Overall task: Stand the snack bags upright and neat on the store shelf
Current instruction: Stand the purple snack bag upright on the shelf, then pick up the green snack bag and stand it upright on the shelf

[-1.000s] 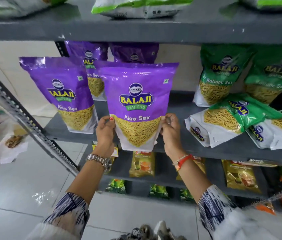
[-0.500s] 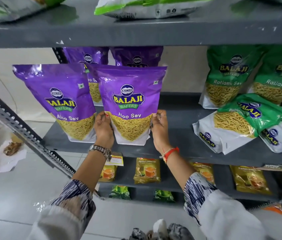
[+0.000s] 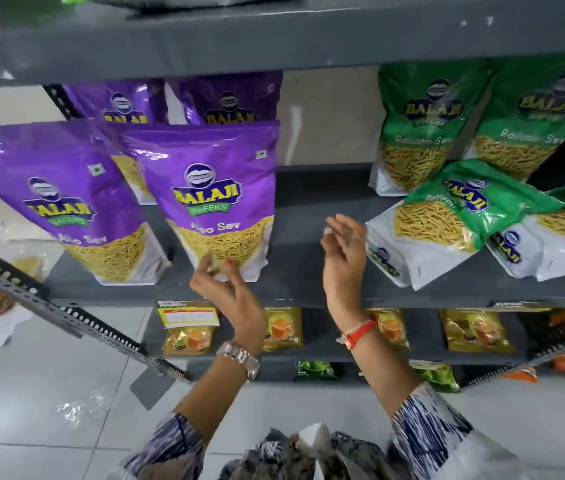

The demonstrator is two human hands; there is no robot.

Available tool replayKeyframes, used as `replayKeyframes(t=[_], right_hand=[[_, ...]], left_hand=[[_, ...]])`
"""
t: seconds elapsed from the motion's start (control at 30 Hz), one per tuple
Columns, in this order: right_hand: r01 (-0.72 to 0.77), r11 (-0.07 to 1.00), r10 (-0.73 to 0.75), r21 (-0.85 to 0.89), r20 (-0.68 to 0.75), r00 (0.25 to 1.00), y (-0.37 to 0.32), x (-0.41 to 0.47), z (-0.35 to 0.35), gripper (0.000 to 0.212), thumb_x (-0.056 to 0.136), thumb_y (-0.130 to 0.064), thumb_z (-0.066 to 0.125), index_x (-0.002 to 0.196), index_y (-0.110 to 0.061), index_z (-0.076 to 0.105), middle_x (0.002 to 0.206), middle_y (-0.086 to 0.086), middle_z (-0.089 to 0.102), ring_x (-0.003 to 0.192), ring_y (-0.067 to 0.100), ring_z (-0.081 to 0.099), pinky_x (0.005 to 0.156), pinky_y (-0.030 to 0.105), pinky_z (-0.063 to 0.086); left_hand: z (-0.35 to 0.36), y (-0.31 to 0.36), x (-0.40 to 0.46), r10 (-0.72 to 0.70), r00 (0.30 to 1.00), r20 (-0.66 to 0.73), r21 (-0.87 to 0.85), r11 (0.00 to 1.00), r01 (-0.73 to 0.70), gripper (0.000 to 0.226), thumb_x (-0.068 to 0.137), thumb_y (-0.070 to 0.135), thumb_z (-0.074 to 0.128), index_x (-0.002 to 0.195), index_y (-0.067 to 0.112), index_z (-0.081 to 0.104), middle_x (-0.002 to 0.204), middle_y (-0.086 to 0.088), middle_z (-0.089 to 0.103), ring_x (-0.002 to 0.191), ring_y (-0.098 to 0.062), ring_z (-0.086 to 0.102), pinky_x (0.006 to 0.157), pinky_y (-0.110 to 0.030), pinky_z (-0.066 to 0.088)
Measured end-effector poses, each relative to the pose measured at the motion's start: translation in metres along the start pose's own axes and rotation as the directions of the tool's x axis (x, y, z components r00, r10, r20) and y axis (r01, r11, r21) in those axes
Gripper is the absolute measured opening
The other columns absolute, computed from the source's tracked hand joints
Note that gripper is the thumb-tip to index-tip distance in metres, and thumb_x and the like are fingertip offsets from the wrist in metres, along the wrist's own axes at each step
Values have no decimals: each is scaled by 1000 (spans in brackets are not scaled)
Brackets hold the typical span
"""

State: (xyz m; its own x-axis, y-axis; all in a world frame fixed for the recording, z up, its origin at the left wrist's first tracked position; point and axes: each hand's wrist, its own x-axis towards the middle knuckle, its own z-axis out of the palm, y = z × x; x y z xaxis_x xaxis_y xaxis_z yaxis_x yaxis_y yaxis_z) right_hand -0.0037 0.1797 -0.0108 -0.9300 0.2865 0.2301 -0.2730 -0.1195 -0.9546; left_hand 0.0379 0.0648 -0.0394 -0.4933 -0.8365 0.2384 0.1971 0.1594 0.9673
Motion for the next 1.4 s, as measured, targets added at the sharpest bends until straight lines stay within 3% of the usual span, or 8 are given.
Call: replayKeyframes(t=[0.3, 0.4, 0.5, 0.57, 0.73, 0.87, 0.97, 1.4], right_hand=[[-207, 977, 137, -60, -566, 813, -7, 71, -151, 17, 88, -12, 59, 98, -10, 44, 76, -5, 51, 66, -1, 54, 59, 9, 39], [-373, 928, 330, 25, -523, 786, 10, 84, -173, 32, 84, -20, 66, 106, -5, 48, 101, 11, 61, 86, 20, 57, 78, 30, 42], [-547, 826, 550, 136, -411, 728, 29, 90, -182, 48, 79, -47, 66, 101, -7, 53, 93, 9, 60, 89, 29, 60, 74, 39, 48], [-584, 764, 645, 275, -324, 692, 18, 92, -183, 24, 89, -34, 58, 83, -12, 53, 75, 8, 56, 71, 26, 56, 59, 31, 50], [-589, 802, 578, 98, -376, 725, 10, 92, -196, 14, 91, -27, 53, 90, -13, 55, 92, 11, 59, 96, 37, 62, 88, 54, 52], [-548, 834, 532, 69, -368, 763, 5, 85, -213, 15, 93, -24, 49, 82, -15, 54, 85, 9, 57, 82, 28, 56, 76, 45, 47], [-511, 853, 516, 110, -330, 791, 0, 78, -227, 23, 94, -19, 48, 71, -20, 52, 72, -1, 54, 69, 18, 52, 64, 30, 41], [-322, 936, 344, 139, -179, 922, -58, 71, -255, 14, 92, -15, 53, 87, -13, 65, 102, 13, 66, 104, 29, 60, 99, 45, 46]], left_hand=[[150, 49, -46, -56, 718, 694, 96, 995, -16, 23, 92, 13, 46, 111, 1, 53, 98, 2, 54, 89, 5, 52, 85, -18, 40], [207, 50, -39, -228, 566, 792, 375, 913, -157, 27, 91, 16, 48, 106, -3, 60, 110, -19, 63, 102, -27, 58, 87, -31, 45], [233, 53, -31, -460, 342, 819, 504, 863, -46, 20, 82, 25, 63, 91, 8, 68, 78, -2, 70, 74, -12, 62, 64, -16, 48], [243, 45, -25, -512, 241, 824, 520, 853, 34, 35, 67, 36, 74, 92, 11, 70, 88, -6, 74, 85, -17, 67, 90, -34, 52], [248, 57, -45, -491, 330, 807, 541, 837, -79, 28, 82, 29, 62, 101, 9, 66, 100, -13, 70, 79, -21, 63, 80, -30, 53], [242, 53, -66, -456, 424, 782, 465, 881, 89, 16, 88, 10, 54, 89, 1, 67, 77, -5, 69, 55, -2, 64, 65, -20, 54], [225, 45, -77, -546, 466, 696, 513, 833, 209, 20, 87, 16, 55, 70, 14, 66, 83, -12, 72, 82, -19, 67, 86, -38, 53], [145, 87, -122, -326, 600, 730, 92, 918, 387, 28, 96, 11, 35, 80, 9, 58, 75, 0, 68, 70, -10, 64, 64, -22, 54]])
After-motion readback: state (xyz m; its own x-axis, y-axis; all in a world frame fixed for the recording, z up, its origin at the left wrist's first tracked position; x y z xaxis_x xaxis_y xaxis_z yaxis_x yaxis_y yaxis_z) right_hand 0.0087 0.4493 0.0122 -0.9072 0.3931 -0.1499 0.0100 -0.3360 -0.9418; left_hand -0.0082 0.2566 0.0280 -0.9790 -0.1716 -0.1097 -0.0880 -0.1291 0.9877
